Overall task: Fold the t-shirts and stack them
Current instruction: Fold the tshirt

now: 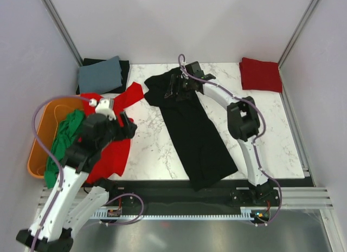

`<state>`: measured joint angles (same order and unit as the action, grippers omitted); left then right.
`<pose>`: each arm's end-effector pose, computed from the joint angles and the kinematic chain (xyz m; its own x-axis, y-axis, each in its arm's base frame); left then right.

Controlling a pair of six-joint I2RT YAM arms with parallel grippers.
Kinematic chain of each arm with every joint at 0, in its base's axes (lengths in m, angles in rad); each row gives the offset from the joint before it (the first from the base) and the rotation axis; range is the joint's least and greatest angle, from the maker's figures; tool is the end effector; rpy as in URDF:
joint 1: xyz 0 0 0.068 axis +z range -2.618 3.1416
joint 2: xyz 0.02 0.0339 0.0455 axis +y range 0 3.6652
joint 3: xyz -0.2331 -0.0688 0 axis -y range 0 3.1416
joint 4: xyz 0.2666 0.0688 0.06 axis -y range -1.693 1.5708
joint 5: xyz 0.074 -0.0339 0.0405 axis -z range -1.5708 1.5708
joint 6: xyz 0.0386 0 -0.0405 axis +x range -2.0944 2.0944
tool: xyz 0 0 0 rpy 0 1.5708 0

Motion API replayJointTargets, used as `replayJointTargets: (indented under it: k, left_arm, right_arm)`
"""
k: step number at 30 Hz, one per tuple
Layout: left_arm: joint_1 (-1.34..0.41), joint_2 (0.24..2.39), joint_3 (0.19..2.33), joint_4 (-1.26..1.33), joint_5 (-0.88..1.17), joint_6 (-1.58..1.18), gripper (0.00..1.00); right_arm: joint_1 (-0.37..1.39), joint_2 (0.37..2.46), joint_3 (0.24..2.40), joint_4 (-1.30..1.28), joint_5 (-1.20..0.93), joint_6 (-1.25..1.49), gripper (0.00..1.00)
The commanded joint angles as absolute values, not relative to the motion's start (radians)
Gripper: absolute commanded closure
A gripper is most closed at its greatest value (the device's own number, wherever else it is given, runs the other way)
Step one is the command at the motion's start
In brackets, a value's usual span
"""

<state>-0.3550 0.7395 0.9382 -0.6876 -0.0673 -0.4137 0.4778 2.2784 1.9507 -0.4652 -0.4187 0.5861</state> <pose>0.1853 -0.0659 0.3292 -0.5203 -0.2349 -0.8211 0.0895 0.9411 -0.3260 0.4545 0.2530 0.1838 -0.8995 0.1033 -0.4245 -0.2112 0.7478 0.6295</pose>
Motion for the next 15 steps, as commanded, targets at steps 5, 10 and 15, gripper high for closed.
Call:
replayJointTargets:
  k: [5,10,15]
  left_arm:
    - [-0.359,0.347,0.750,-0.707,0.035,-0.505,0.21]
    - [-0.360,0.336,0.718,-0.689,0.052,-0.506,0.21]
    - [-0.359,0.399,0.719,-0.690,0.072,-0.505,0.23]
  right_arm:
    - [0.433,2.606,2.272,-0.333,-0.575,0.662,0.20]
    - [0.350,2.684,2.241,-0.195,-0.526,0.772,0.21]
    - [0.278,2.544,1.884,-0.078,-0.272,0.854,0.21]
